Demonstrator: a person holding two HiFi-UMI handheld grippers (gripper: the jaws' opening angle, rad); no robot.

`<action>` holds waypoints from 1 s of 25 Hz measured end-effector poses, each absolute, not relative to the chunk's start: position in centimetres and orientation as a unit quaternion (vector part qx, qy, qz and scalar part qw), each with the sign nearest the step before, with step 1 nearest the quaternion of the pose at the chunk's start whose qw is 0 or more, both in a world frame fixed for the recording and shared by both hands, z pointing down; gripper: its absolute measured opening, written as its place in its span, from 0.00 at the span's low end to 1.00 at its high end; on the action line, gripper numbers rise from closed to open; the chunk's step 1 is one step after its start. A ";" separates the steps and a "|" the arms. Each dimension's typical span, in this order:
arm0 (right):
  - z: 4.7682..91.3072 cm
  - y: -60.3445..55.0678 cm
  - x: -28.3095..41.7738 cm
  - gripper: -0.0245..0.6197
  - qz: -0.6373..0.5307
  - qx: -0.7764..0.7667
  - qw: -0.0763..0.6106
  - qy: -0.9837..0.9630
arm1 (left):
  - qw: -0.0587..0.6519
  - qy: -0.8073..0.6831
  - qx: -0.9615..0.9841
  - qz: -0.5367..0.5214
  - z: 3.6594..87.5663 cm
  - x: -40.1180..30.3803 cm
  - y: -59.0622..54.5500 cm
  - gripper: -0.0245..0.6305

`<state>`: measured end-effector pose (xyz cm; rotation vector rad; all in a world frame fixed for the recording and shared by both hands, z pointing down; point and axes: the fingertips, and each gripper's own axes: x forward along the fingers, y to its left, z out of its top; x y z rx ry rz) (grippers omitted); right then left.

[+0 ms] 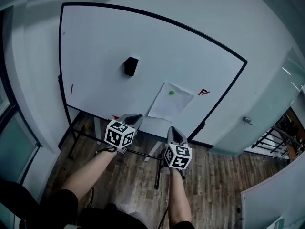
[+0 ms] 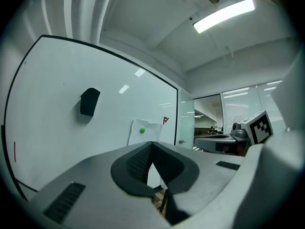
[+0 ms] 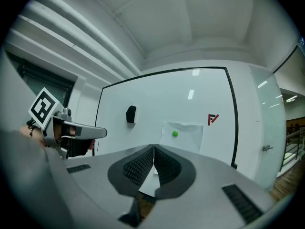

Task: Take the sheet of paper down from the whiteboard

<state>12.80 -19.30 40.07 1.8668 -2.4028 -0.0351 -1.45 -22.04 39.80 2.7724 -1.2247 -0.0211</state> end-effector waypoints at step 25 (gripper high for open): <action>41.0 -36.8 15.3 0.08 -0.003 0.619 0.016 -0.785 | 0.032 -0.382 0.923 0.012 39.8 3.4 -39.9 0.07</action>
